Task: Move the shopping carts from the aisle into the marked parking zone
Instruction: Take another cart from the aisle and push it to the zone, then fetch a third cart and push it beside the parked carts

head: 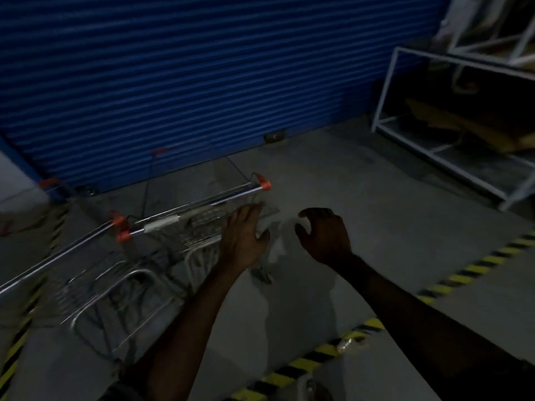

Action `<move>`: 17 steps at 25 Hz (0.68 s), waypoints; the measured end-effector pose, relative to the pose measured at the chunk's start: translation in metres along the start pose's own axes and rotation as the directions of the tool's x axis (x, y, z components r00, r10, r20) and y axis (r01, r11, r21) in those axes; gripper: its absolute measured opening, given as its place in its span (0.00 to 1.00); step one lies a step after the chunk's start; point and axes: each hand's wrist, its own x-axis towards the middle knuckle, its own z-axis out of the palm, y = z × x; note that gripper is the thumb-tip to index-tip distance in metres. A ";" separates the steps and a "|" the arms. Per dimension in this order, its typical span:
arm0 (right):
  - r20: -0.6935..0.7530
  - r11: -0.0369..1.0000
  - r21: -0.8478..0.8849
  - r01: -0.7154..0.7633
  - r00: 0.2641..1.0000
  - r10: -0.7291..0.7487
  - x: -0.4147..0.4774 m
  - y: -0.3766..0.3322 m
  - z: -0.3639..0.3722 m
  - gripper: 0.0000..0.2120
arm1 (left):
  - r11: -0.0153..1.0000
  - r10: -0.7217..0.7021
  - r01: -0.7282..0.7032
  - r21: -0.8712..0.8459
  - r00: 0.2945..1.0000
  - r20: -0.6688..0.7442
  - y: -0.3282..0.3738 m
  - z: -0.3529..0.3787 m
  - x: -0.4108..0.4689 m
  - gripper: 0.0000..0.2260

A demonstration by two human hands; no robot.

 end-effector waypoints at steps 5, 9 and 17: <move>-0.096 0.972 -0.033 -0.234 0.968 0.230 -0.106 0.018 -0.038 0.21 | 0.970 0.172 -0.154 -0.187 0.982 0.084 0.058 0.016 -0.034 0.29; -0.163 0.901 -0.066 -0.430 0.895 0.415 -0.191 0.034 -0.078 0.23 | 0.910 0.345 -0.288 -0.299 0.924 0.162 0.127 0.030 -0.069 0.27; -0.363 0.677 -0.060 -0.733 0.648 0.670 -0.387 0.071 -0.170 0.23 | 0.690 0.660 -0.519 -0.505 0.737 0.144 0.300 0.044 -0.158 0.26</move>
